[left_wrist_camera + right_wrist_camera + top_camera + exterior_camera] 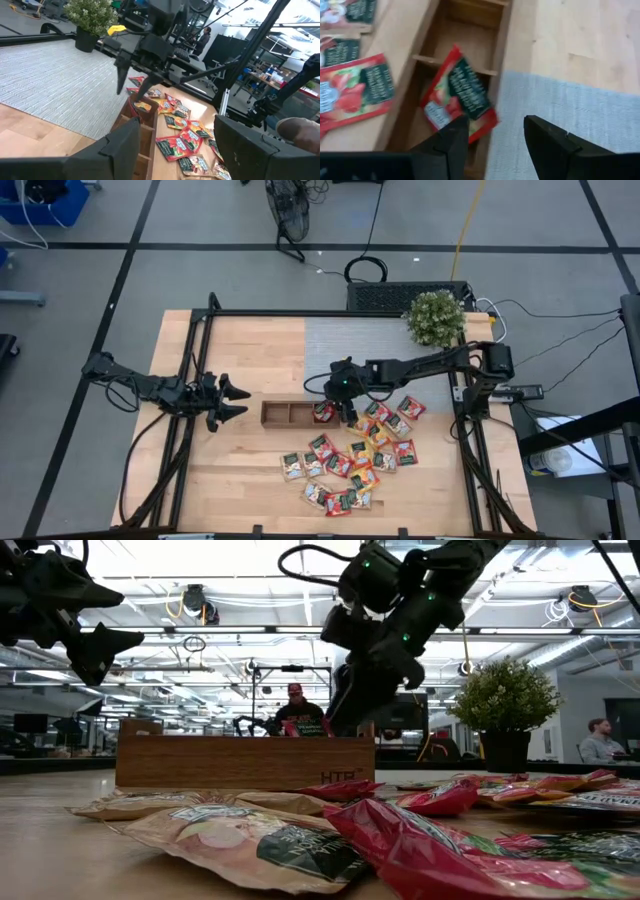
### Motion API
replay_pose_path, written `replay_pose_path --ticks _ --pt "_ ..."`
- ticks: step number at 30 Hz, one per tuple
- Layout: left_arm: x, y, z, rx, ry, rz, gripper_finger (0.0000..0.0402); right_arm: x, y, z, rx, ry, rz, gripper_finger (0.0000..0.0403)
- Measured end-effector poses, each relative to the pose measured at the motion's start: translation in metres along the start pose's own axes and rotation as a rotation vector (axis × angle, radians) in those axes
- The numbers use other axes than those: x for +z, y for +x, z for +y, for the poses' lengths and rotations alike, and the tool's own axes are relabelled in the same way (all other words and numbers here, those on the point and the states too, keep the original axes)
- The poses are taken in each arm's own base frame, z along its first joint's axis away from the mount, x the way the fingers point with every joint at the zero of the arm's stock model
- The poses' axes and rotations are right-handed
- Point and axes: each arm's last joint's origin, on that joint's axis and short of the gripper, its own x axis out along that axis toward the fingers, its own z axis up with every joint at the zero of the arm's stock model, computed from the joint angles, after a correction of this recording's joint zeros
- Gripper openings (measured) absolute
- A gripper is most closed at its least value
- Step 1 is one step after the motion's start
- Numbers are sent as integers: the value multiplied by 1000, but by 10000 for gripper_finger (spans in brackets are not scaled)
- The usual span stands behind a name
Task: Pick & Place Tea
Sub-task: Put the red tea bag into the right section of the wooden organizer
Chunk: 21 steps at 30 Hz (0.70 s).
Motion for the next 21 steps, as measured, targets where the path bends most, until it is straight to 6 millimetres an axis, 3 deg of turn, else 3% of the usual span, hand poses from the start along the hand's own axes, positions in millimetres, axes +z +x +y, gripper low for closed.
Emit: replay_pose_path --ticks 9,21 --pt "0 0 0 0 0 0 251 1 -1 -3 173 19 -67 159" --pt "0 0 0 0 0 0 250 1 -1 -2 177 -9 -68 97"
